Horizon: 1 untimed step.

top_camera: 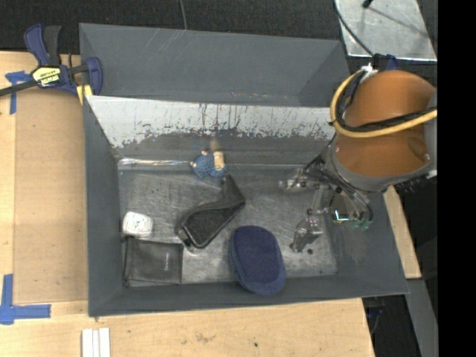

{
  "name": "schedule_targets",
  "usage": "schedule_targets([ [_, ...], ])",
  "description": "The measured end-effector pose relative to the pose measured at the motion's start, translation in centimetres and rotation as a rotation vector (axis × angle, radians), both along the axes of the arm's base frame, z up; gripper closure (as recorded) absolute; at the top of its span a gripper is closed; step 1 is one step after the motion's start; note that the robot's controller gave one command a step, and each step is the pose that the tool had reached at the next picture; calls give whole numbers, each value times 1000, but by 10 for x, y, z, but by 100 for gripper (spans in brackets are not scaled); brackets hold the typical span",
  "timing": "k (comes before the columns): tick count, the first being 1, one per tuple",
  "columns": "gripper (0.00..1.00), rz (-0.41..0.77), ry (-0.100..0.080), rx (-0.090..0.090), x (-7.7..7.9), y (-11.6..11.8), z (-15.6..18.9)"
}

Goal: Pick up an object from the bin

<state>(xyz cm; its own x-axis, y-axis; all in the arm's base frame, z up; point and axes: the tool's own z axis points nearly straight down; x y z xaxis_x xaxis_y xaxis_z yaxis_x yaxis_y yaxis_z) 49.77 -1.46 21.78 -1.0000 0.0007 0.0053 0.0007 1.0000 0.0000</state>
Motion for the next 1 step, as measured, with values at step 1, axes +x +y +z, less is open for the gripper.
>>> schedule_targets([
  [1,0,43,-35,-1,42,52,-104],
])
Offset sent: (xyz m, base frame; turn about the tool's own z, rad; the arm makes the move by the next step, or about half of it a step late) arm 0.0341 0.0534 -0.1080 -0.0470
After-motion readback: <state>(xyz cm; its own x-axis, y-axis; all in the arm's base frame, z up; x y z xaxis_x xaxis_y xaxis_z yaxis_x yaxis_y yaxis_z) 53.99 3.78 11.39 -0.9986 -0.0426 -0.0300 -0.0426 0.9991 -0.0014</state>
